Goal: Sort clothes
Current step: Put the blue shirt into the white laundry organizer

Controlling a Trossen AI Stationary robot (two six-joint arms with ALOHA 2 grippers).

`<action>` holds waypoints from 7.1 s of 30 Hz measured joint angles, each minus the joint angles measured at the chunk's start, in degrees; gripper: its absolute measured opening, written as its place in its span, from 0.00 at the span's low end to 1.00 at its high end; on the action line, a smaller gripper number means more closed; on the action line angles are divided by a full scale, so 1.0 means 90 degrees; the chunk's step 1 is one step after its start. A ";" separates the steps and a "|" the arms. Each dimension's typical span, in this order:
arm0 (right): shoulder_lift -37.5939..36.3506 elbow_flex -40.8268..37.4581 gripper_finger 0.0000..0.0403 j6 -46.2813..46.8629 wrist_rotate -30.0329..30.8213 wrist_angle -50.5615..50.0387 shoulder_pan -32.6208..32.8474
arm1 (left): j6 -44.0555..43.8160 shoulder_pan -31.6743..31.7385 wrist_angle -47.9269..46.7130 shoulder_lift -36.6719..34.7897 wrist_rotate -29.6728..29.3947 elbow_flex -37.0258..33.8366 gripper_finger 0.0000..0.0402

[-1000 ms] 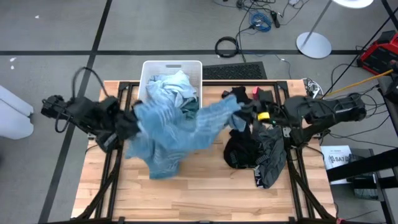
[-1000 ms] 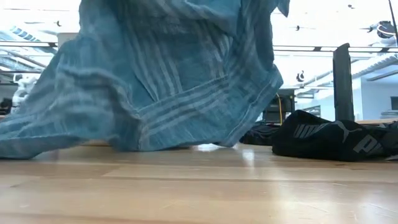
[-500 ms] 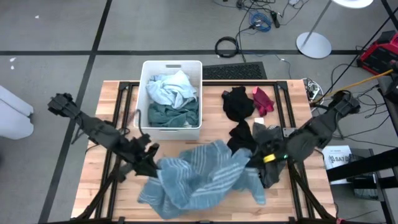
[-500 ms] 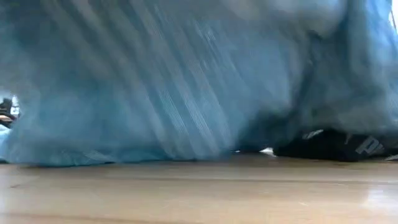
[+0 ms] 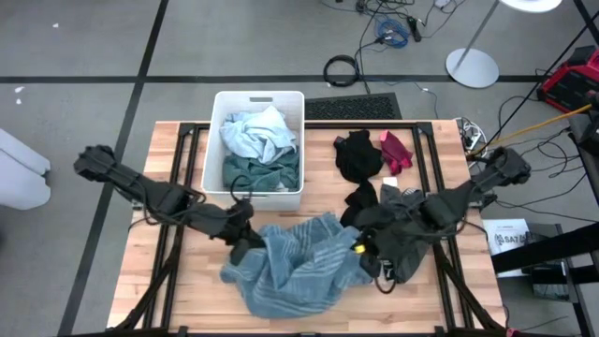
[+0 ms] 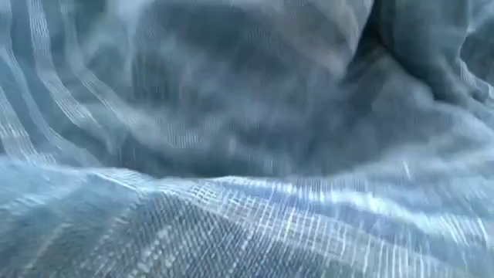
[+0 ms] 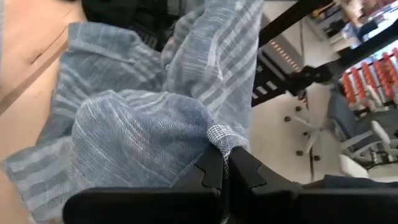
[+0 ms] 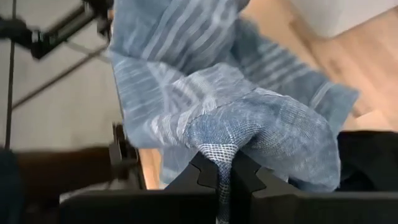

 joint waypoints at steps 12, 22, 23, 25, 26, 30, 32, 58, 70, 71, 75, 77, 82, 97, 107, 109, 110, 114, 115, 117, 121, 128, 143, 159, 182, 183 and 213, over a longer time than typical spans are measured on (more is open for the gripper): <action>0.0551 -0.1057 0.00 -0.1388 -0.2404 0.1494 -0.1631 | -0.0356 0.0472 -0.0777 0.1006 -0.0008 0.0000 0.01; 0.0881 -0.1637 0.00 -0.1014 -0.2760 0.2746 -0.2097 | -0.0357 0.0528 -0.1090 0.1285 0.0108 0.0000 0.20; 0.0881 -0.1637 0.00 -0.0948 -0.2755 0.2737 -0.2135 | -0.0372 0.0528 -0.1093 0.1285 0.0099 0.0000 0.24; 0.0879 -0.1637 0.02 -0.0899 -0.2768 0.2773 -0.2216 | -0.0616 0.0528 -0.1093 0.1285 0.0054 0.0000 0.30; 0.0879 -0.1637 0.04 -0.0879 -0.2800 0.2755 -0.2249 | -0.0720 0.0529 -0.1093 0.1285 0.0037 0.0000 0.34; 0.0876 -0.1637 0.17 -0.0710 -0.2825 0.2689 -0.2326 | -0.0787 0.0630 -0.1095 0.1247 0.0142 0.0000 0.46; 0.0874 -0.1637 0.26 -0.0652 -0.2825 0.2617 -0.2332 | -0.0571 0.0692 -0.1081 0.1199 0.0354 0.0000 0.50; -0.0066 -0.1637 0.78 0.1289 -0.2875 0.1491 -0.1712 | 0.1539 0.1468 -0.1951 -0.1325 0.0485 0.0000 0.53; 0.0018 -0.1634 0.78 0.4150 -0.0776 0.0414 0.0087 | 0.2365 0.1759 -0.1644 -0.1493 -0.0058 0.0000 0.53; 0.0105 -0.1634 0.78 0.4235 -0.0683 0.0398 0.0087 | 0.2420 0.1823 -0.1633 -0.1491 -0.0056 0.0000 0.53; 0.0664 -0.1636 0.78 0.4288 -0.0964 0.0427 0.0087 | 0.2492 0.2007 -0.1546 -0.1491 0.0030 0.0000 0.53; 0.0945 -0.1637 0.78 0.4157 -0.1334 0.0575 0.0087 | 0.2517 0.2043 -0.1390 -0.1491 0.0055 0.0000 0.53; 0.1646 -0.1637 0.78 0.3953 -0.1523 0.0757 0.0067 | 0.2533 0.2068 -0.1168 -0.1491 0.0171 0.0000 0.53; 0.2191 -0.2855 0.24 0.4674 -0.2572 0.3022 0.0083 | 0.2337 0.2051 -0.1185 -0.1488 0.0549 0.0000 0.53; 0.0931 -0.1663 0.02 0.4079 -0.1898 0.0418 -0.0024 | 0.2539 0.2051 -0.1183 -0.1488 0.0549 0.0000 0.53; 0.0677 -0.1145 0.02 0.3840 -0.1599 -0.0336 -0.0062 | 0.2544 0.2051 -0.1183 -0.1488 0.0548 0.0000 0.53; 0.0585 -0.0894 0.02 0.3658 -0.1398 -0.0654 -0.0092 | 0.2557 0.2051 -0.1180 -0.1488 0.0544 0.0000 0.53; 0.0368 0.0234 0.02 0.2646 -0.0478 -0.1341 -0.0358 | 0.2664 0.2060 -0.1164 -0.1488 0.0508 0.0000 0.53; 0.0352 0.0481 0.02 0.2334 -0.0350 -0.1294 -0.0478 | 0.2666 0.2063 -0.1153 -0.1488 0.0492 0.0000 0.53; 0.0370 0.0840 0.02 0.1685 -0.0310 -0.0939 -0.0797 | 0.2666 0.2063 -0.1090 -0.1488 0.0473 0.0000 0.53; 0.0715 0.1015 0.02 0.0525 -0.1055 0.0424 -0.1507 | 0.2703 0.2063 -0.0902 -0.1488 0.0464 0.0000 0.53; 0.2208 0.1009 0.02 -0.0694 -0.2838 0.1386 -0.2260 | 0.2683 0.2063 -0.0862 -0.1488 0.0443 0.0000 0.53; 0.4280 0.1010 0.06 -0.0335 -0.6256 0.3177 -0.2753 | 0.2666 0.2064 -0.0887 -0.1488 0.0440 0.0000 0.53; 0.4259 0.1013 0.59 0.1343 -0.5403 0.3568 -0.2373 | 0.3227 0.2065 -0.0906 -0.1488 0.0443 0.0000 0.53; 0.4432 0.2288 0.78 0.2443 -0.2435 0.0337 -0.1924 | 0.4196 0.2065 -0.0905 -0.1488 0.0698 0.0000 0.53; 0.4541 0.2220 0.78 0.2410 -0.2423 0.0413 -0.1924 | 0.4196 0.2064 -0.0902 -0.1488 0.0698 0.0000 0.53; 0.5089 0.2154 0.08 0.2495 -0.1696 -0.1532 -0.0854 | 0.3482 0.2070 -0.0833 -0.1486 0.0466 0.0000 0.53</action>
